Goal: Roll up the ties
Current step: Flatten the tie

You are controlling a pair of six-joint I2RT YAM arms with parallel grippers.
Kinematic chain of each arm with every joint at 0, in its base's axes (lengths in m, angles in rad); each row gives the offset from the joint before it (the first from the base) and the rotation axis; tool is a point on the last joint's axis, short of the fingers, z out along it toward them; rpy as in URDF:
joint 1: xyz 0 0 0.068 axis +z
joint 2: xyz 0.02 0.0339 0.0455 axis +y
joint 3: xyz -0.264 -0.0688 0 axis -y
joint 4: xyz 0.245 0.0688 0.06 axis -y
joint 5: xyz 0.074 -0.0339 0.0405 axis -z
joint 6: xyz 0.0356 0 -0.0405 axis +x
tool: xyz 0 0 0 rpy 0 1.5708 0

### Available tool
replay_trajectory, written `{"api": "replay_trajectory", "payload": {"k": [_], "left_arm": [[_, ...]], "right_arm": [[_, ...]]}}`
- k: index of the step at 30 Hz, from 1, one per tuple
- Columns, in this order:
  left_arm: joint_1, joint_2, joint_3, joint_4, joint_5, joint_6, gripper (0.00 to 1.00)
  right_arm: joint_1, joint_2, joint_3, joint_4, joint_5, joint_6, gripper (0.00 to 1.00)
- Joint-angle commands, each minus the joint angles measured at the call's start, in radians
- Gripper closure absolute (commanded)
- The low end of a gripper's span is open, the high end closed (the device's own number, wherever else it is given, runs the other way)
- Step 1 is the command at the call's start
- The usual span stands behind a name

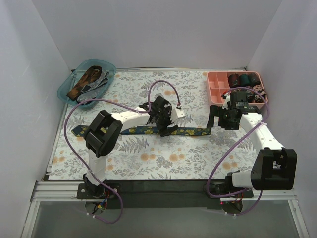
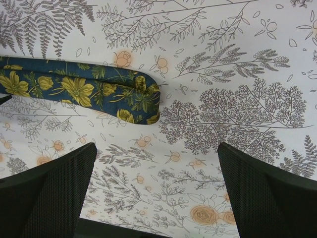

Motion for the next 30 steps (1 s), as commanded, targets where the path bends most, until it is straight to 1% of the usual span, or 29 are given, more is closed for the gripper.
{"api": "replay_trajectory", "payload": {"k": [1,2,5,6,10,11,14,17,18,22,25,27,28,30], "left_arm": [[-0.002,0.016,0.051,-0.018,0.039,0.036,0.26],[-0.002,0.024,0.057,-0.021,0.045,0.035,0.27],[-0.002,0.045,0.074,-0.032,0.051,0.036,0.43],[-0.002,0.054,0.077,-0.041,0.049,0.036,0.5],[-0.002,0.062,0.082,-0.062,0.072,0.044,0.61],[-0.002,0.062,0.079,-0.065,0.08,0.044,0.62],[-0.002,0.062,0.074,-0.071,0.112,0.036,0.63],[-0.002,0.065,0.076,-0.081,0.132,0.026,0.65],[-0.002,0.065,0.074,-0.084,0.137,0.023,0.67],[0.006,0.076,0.086,-0.105,0.164,0.016,0.68],[0.012,0.088,0.103,-0.119,0.172,-0.002,0.69],[0.017,0.096,0.109,-0.125,0.183,-0.011,0.71],[0.017,0.097,0.116,-0.13,0.184,-0.014,0.71],[0.017,0.099,0.119,-0.134,0.191,-0.016,0.71]], "right_arm": [[-0.005,0.001,-0.002,0.038,-0.027,-0.001,0.02],[-0.005,0.006,-0.004,0.042,-0.029,0.0,0.02],[-0.007,0.014,-0.012,0.062,-0.034,0.0,0.04],[-0.008,0.018,-0.016,0.068,-0.034,0.008,0.05],[-0.011,0.035,-0.036,0.105,-0.026,0.014,0.15],[-0.013,0.038,-0.042,0.129,-0.024,0.012,0.21],[-0.028,0.052,-0.061,0.191,-0.05,0.003,0.32],[-0.036,0.073,-0.082,0.275,-0.101,-0.001,0.38],[-0.034,0.087,-0.087,0.295,-0.115,-0.005,0.39],[-0.038,0.101,-0.123,0.389,-0.175,-0.041,0.39],[-0.036,0.095,-0.154,0.409,-0.196,-0.081,0.4],[-0.036,0.086,-0.18,0.409,-0.19,-0.103,0.4],[-0.063,0.084,-0.188,0.412,-0.184,-0.106,0.41],[-0.071,0.083,-0.206,0.415,-0.19,-0.113,0.45]]}}
